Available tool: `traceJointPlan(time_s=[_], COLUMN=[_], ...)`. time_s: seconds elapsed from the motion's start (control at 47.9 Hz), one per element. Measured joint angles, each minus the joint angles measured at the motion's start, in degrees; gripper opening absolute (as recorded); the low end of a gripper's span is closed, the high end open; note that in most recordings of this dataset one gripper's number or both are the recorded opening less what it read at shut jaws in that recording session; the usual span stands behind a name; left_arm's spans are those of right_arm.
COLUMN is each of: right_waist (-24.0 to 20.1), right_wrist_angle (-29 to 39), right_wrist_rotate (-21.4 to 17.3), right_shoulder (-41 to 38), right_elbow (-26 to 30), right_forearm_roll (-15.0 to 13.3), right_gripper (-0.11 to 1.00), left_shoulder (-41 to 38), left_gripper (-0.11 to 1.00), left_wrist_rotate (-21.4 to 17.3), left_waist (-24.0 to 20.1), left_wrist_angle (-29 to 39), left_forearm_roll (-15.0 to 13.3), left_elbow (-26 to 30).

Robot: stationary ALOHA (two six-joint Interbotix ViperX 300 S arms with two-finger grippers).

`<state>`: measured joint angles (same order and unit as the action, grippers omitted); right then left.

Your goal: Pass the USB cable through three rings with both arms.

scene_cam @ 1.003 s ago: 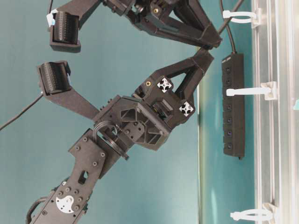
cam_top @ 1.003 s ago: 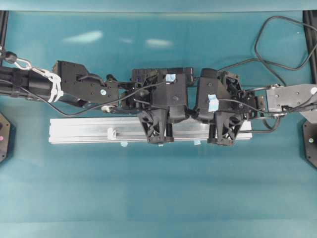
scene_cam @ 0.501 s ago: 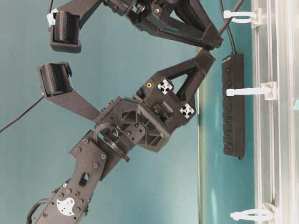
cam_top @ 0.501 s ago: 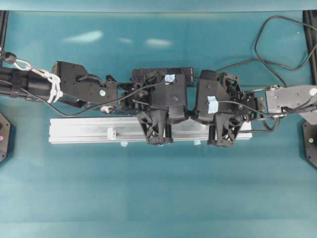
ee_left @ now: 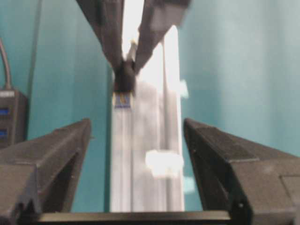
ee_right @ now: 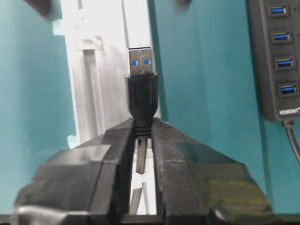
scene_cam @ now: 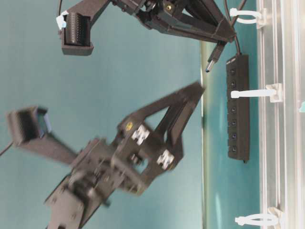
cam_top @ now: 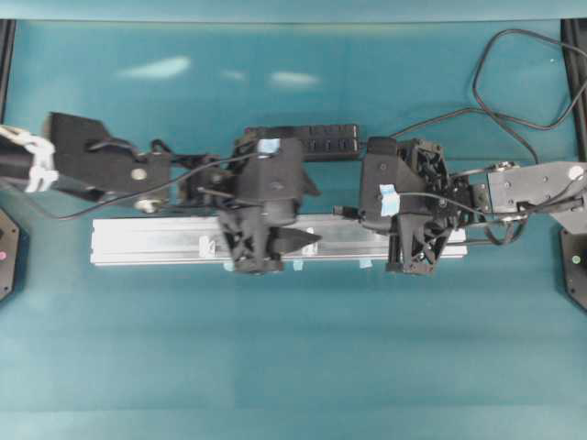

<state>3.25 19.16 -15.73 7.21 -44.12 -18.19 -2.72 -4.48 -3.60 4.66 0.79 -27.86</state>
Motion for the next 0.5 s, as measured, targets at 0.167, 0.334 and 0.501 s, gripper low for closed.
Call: traceJointPlan(time_s=[0.167, 0.334, 0.501], right_waist=[-0.4, -1.7, -2.8], right_wrist_angle=[0.4, 1.9, 3.3], right_wrist_rotate=[0.0, 0.1, 0.1], right_shoulder=[-0.6, -1.8, -3.8], right_elbow=[0.7, 1.9, 2.3], right_forearm_roll=[-0.1, 0.0, -0.1], right_gripper=[-0.07, -0.07, -0.07], left_shoulder=[4.0, 7.5, 9.6], left_gripper=[0.79, 0.79, 0.79], left_wrist_rotate=[0.0, 0.0, 0.0], left_waist=[0.0, 0.0, 0.1], left_wrist_angle=[-0.2, -0.3, -0.2], left_forearm_roll=[0.1, 0.1, 0.0], left_elbow=[-2.0, -3.8, -5.3])
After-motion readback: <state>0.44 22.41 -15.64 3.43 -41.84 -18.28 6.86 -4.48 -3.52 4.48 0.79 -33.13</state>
